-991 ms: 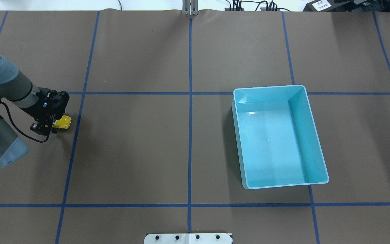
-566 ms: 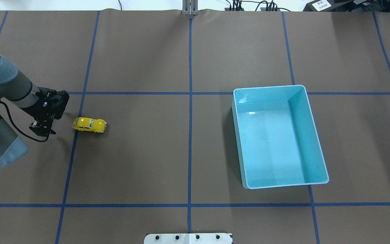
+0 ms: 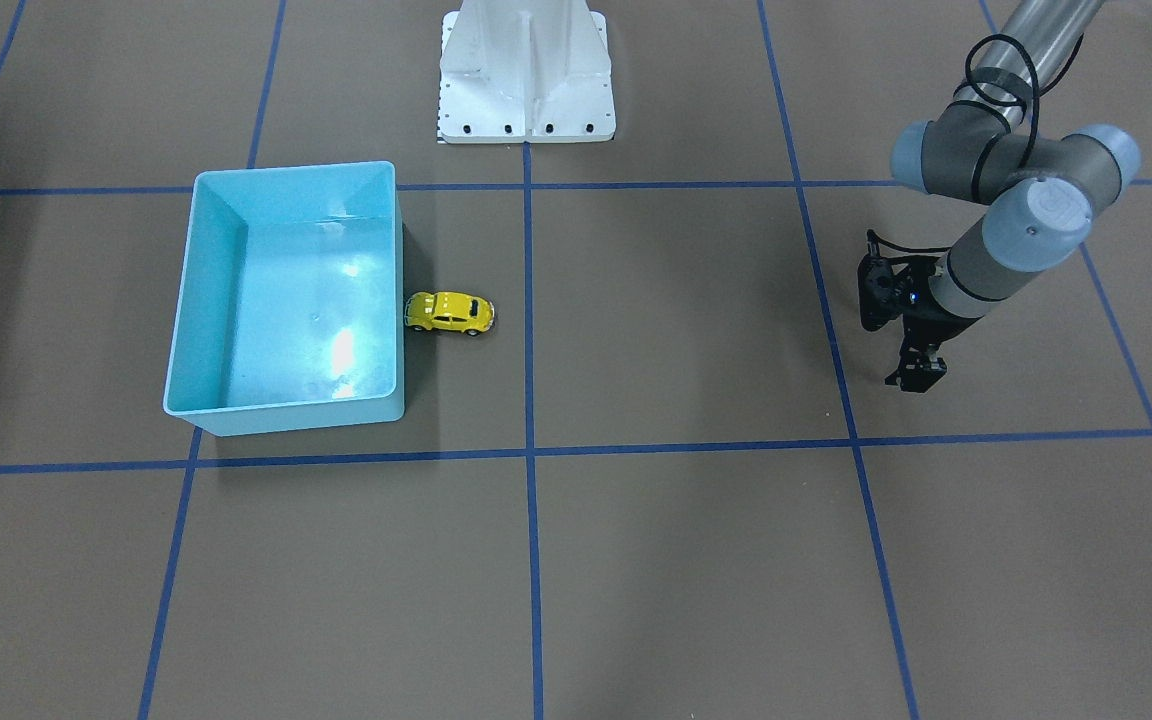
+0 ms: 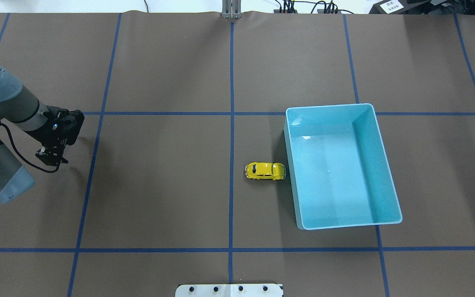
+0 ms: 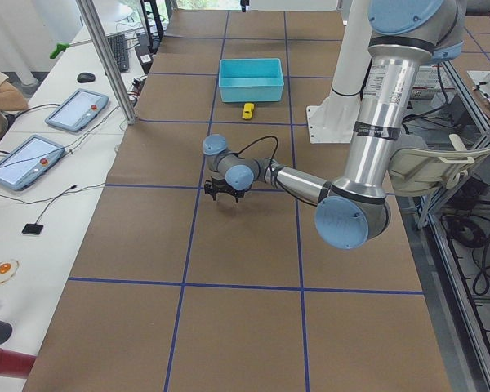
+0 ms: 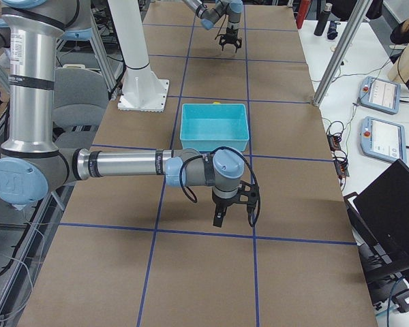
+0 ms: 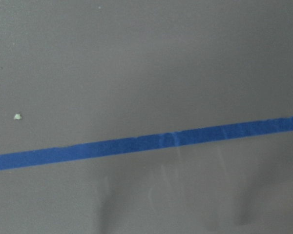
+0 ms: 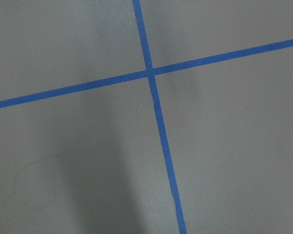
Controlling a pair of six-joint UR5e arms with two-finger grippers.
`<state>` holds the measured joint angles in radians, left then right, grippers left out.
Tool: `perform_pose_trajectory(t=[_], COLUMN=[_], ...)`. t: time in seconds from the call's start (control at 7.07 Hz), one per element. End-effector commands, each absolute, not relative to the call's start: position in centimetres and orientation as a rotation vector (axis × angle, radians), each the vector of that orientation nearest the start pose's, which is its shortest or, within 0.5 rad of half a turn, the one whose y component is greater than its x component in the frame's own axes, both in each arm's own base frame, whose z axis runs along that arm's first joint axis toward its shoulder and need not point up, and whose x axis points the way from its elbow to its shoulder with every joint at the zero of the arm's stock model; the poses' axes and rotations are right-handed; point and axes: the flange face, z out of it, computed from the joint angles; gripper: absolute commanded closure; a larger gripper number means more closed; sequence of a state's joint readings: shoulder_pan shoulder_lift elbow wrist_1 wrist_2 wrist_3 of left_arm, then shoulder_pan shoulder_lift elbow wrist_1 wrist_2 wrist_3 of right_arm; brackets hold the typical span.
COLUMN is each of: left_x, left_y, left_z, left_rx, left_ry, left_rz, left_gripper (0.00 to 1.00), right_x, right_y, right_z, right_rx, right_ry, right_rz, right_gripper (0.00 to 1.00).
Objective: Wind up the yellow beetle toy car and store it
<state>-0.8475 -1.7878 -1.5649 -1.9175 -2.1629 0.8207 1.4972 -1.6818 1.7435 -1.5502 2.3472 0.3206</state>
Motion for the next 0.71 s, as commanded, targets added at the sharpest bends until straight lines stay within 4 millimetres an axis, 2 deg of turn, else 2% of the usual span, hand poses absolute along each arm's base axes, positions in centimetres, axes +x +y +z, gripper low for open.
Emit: perform_pose_trajectory(t=[0.0,0.28,0.42,0.57], left_x=[33.1,29.9,27.4,24.5], left_y=[-51.0,-53.2,-54.4,-55.5], left_z=[51.0,50.8,51.0,50.4], left_rx=[0.647,0.638,0.574,0.521], left_ry=[0.609,0.593,0.605,0.608], left_rz=[1.601,1.499,1.366,1.228], left_gripper=[0.00,0.00,0.00,0.00], right_x=[3.0,2.9,1.7,0.9], right_y=[-45.4,-46.1,-47.6,-48.1], right_z=[62.1,60.4,58.0,54.6], right_rx=[-0.070,-0.038,-0.004,0.039], right_ry=[-0.781,-0.790,-0.796,-0.809], right_rz=[0.197,0.183,0.144,0.119], right_gripper=[0.00,0.00,0.00,0.00])
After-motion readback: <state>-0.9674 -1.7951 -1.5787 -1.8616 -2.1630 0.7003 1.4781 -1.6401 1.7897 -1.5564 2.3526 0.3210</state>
